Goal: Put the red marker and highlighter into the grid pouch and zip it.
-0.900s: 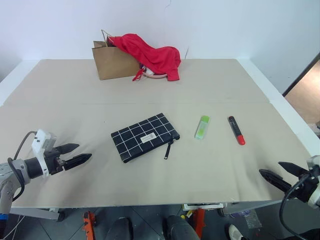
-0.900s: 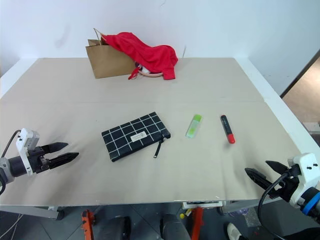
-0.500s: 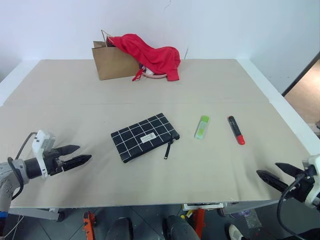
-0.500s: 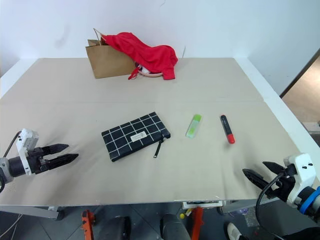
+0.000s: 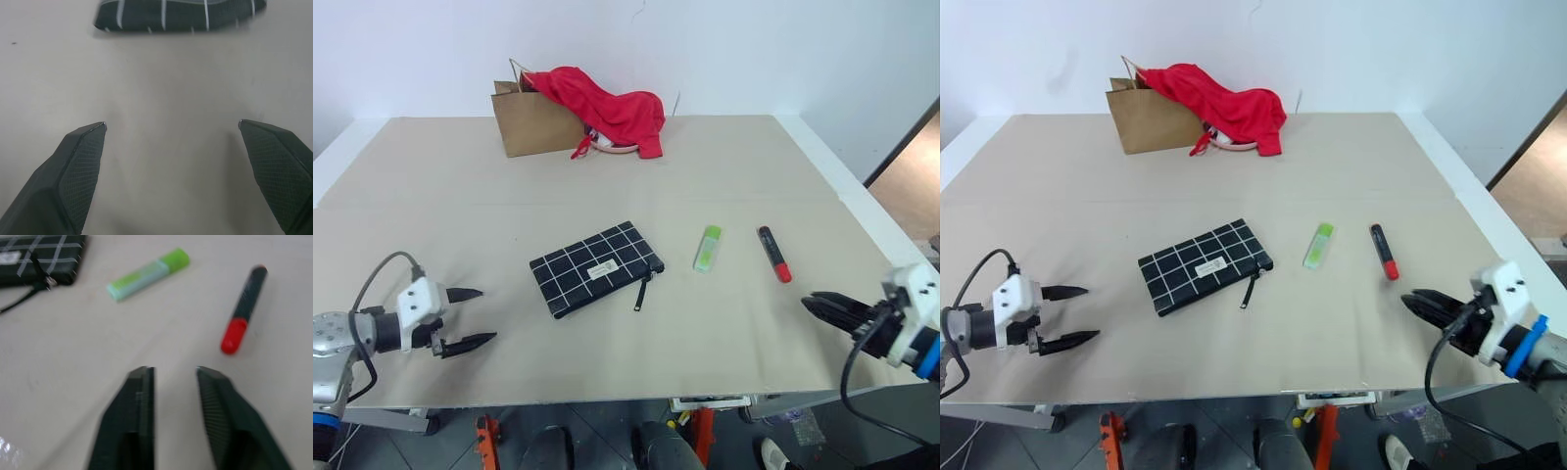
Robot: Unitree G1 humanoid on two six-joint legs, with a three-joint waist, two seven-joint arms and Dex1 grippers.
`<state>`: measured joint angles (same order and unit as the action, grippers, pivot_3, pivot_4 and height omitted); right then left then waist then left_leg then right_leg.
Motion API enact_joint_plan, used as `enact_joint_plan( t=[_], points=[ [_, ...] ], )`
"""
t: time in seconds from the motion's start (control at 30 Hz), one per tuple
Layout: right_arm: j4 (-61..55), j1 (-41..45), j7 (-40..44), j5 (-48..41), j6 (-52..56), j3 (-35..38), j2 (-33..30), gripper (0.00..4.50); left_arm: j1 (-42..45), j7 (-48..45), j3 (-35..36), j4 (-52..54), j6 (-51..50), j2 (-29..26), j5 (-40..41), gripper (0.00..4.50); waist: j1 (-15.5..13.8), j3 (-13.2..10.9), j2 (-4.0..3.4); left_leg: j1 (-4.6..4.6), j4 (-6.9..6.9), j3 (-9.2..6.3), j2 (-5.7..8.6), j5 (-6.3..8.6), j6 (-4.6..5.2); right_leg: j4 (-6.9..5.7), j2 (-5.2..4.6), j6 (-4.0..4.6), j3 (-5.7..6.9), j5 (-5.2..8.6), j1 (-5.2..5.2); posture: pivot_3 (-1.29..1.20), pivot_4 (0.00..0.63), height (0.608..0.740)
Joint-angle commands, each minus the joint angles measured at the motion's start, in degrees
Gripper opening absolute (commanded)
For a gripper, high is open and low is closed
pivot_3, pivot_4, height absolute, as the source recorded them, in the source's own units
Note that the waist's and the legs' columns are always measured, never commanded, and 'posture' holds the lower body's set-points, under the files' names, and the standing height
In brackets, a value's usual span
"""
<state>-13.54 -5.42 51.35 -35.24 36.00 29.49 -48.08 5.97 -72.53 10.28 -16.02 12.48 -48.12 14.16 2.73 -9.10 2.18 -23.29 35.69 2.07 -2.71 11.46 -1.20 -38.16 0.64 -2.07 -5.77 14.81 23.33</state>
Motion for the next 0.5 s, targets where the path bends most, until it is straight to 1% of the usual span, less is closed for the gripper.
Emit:
enact_joint_plan(
  t=[0.03, 0.17, 0.27, 0.33, 0.43, 0.47, 0.5],
  points=[
    [-2.2, 8.6, -0.3, -0.4, 0.4, -7.6, 0.2, 0.06, 3.4, 0.6, -2.7, -2.7, 8.5, -0.7, -4.4, 4.50, 0.0, 0.0, -0.07, 0.01, 0.02, 0.03, 0.00, 0.00, 0.00, 0.00, 0.00, 0.04, 0.00, -0.03, 0.00, 0.00, 0.150, 0.740],
    [-0.4, 18.4, -2.2, 3.2, -0.2, -17.7, 3.2, 0.06, 7.0, 1.8, -5.4, -4.3, 13.0, 0.9, -6.2, 4.50, 0.0, 0.0, -0.08, 0.03, 0.07, 0.12, -0.04, -0.07, 0.11, 0.00, 0.06, 0.05, -0.02, -0.16, 0.01, 0.00, 0.150, 0.740],
    [2.6, 25.8, -3.8, 7.2, -0.1, -25.2, 6.4, 0.06, 8.9, 2.7, -7.1, -3.1, 13.3, 2.7, -5.8, 4.50, -0.1, 0.0, -0.10, -0.03, 0.10, 0.13, -0.02, -0.07, 0.11, -0.01, 0.06, -0.11, -0.02, -0.24, 0.03, 0.00, 0.150, 0.740],
    [6.3, 31.7, -4.5, 12.3, -1.8, -31.7, 9.2, 0.06, 9.5, 2.9, -8.7, -1.3, 12.7, 4.0, -5.6, 4.50, -0.1, 0.0, -0.10, -0.12, 0.13, 0.11, -0.01, -0.07, 0.11, -0.02, 0.05, -0.19, -0.03, -0.23, 0.07, 0.00, 0.150, 0.740],
    [12.0, 37.9, -5.9, 17.8, -3.2, -37.5, 12.6, 0.06, 9.6, 2.9, -10.3, 0.5, 12.2, 4.9, -5.5, 4.50, -0.1, 0.0, -0.10, -0.19, 0.15, 0.15, 0.04, -0.03, 0.15, -0.02, 0.04, -0.15, -0.06, -0.25, 0.14, 0.00, 0.150, 0.740],
    [13.8, 39.5, -6.1, 19.5, -3.8, -39.1, 13.6, 0.06, 9.5, 3.0, -10.8, 1.1, 11.9, 5.1, -5.5, 4.50, -0.1, 0.0, -0.10, -0.25, 0.16, 0.11, 0.04, 0.02, 0.22, -0.02, 0.05, 0.08, -0.04, -0.37, 0.15, 0.00, 0.150, 0.740],
    [15.3, 40.7, -6.1, 20.7, -4.3, -40.4, 14.3, 0.06, 9.3, 3.0, -11.3, 1.7, 11.6, 5.3, -5.4, 4.50, -0.2, 0.0, -0.10, -0.28, 0.16, 0.08, 0.04, 0.05, 0.26, -0.03, 0.05, 0.09, -0.03, -0.34, 0.16, 0.00, 0.150, 0.740]
  ],
)
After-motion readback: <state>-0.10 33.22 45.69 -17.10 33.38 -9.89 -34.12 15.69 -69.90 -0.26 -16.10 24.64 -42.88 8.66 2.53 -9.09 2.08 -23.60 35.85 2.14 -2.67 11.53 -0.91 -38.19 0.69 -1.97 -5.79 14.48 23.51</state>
